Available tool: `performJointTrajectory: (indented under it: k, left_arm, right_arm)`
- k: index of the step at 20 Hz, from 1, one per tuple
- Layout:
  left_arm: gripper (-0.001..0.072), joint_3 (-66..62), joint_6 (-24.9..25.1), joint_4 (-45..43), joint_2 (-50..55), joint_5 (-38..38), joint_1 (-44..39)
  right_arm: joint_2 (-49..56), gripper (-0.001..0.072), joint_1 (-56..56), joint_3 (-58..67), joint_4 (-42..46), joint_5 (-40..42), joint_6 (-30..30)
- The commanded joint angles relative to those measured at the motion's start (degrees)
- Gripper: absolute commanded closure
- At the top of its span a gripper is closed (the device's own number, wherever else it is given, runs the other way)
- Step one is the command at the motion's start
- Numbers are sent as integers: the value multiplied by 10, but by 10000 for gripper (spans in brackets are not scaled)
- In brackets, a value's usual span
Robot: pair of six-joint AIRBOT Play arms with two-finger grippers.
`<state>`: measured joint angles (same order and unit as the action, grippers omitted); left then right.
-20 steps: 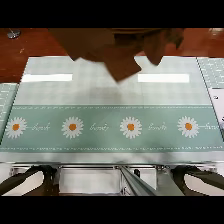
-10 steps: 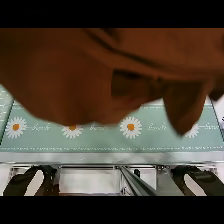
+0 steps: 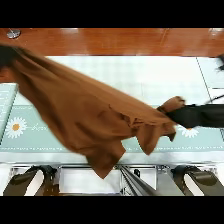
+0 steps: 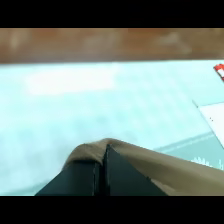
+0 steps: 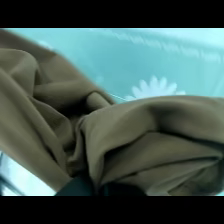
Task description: Fold the shirts.
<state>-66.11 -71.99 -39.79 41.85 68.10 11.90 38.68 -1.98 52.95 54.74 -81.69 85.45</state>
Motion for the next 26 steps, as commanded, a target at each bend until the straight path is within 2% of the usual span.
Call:
performJointTrajectory:
  k: [1,5,8,9,10,11,13,14,15,17,19,21,22,23,26]
  left_arm:
    - [670,146,33,7,75,-121,-66]
    - [670,85,33,8,245,-200,-123]
    - [666,10,31,69,357,-166,-136]
    - [561,-13,31,90,386,-137,-136]
    - [196,-40,28,97,411,-93,-136]
    - [9,-66,22,91,430,-37,-130]
    - [9,-111,-24,18,449,83,-104]
    - [9,-112,-56,-44,444,124,-87]
    - [9,-106,-70,-95,434,160,-70]
    - [10,-51,-70,-131,394,181,-37]
    - [10,61,-56,-130,333,146,-10]
    - [9,204,-49,-116,264,91,10]
    - [9,267,-33,-98,236,68,14]
    - [9,323,-23,-75,210,40,14]
    - [9,445,40,52,171,-43,10]
  right_arm:
    - [94,685,0,-98,-2,157,-31]
    - [303,684,2,3,-3,206,-51]
    - [442,683,5,134,-35,202,-40]
    - [475,531,12,171,-55,195,-28]
    - [503,135,24,209,-84,169,-24]
    - [516,95,38,239,-110,127,-38]
    - [515,91,81,289,-111,24,-102]
    - [503,92,109,300,-87,-23,-110]
    - [486,92,138,300,-47,-52,-109]
    - [435,92,198,262,70,-70,-95]
    - [371,92,259,151,100,-8,-77]
    - [302,92,304,-1,52,62,-80]
    - [269,92,314,-66,20,73,-107]
    - [240,92,314,-113,-2,75,-136]
    - [167,92,280,-200,-35,125,-132]
